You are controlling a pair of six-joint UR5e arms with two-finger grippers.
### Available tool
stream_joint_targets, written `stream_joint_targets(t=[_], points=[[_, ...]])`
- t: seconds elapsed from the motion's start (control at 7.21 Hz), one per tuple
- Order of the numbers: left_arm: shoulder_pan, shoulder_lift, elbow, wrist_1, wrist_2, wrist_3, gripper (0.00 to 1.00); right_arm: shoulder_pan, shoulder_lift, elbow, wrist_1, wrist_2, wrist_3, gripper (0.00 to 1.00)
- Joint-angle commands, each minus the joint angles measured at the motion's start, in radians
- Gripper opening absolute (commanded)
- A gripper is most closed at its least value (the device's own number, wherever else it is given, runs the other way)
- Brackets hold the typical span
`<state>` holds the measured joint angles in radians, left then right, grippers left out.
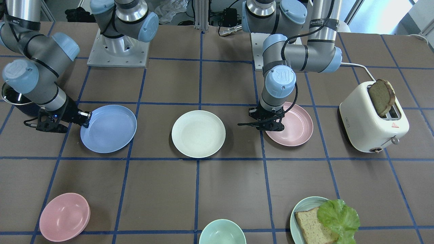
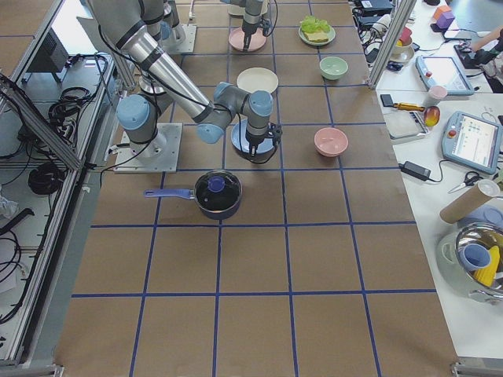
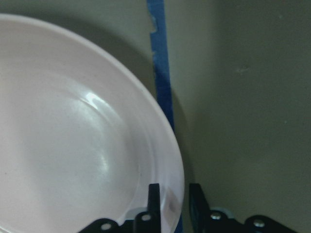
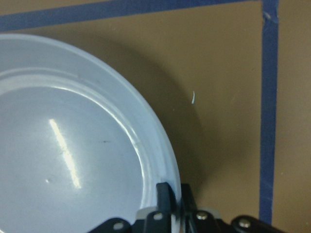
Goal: Stack three plates with pink and blue
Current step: 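Tilt up the pink plate with the left gripper while the right lifts the blue plate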
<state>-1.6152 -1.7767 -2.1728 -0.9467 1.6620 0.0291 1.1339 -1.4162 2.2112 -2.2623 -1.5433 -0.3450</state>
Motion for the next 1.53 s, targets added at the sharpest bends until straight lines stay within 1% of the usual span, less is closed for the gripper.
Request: stream_joint_targets(t=[0.0,0.14,0.28,0.42,0.55,0.69,0.97,1.25,1.39], points=[[0.000,-0.003,0.004,0.003,0.005,-0.003,0.00,0.003,-0.059,-0.013,0.058,0.002,0.000,0.00],[-0.005,-0.001,0.008,0.006,0.005,-0.003,0.00,0.003,-0.061,-0.049,0.104,0.002,0.000,0.00],[-0.009,0.003,0.017,0.005,0.007,-0.003,0.00,0.004,-0.066,-0.114,0.192,0.003,-0.002,0.00],[-0.034,0.003,0.040,0.003,0.059,-0.006,0.00,0.006,-0.069,-0.163,0.251,0.003,-0.003,0.00],[-0.079,-0.001,0.069,-0.010,0.140,-0.017,0.00,0.007,-0.070,-0.174,0.266,0.008,-0.003,0.00],[-0.110,-0.004,0.100,-0.027,0.145,-0.024,0.00,0.007,-0.072,-0.177,0.265,0.009,-0.003,0.00],[-0.126,-0.007,0.171,-0.110,0.141,-0.063,0.00,0.007,-0.078,-0.189,0.267,0.009,-0.003,0.00],[-0.184,-0.024,0.261,-0.180,0.145,-0.136,0.00,0.009,-0.089,-0.235,0.326,0.011,-0.003,0.00],[-0.196,-0.045,0.318,-0.239,0.144,-0.177,0.00,0.012,-0.090,-0.252,0.351,0.011,-0.002,0.00]])
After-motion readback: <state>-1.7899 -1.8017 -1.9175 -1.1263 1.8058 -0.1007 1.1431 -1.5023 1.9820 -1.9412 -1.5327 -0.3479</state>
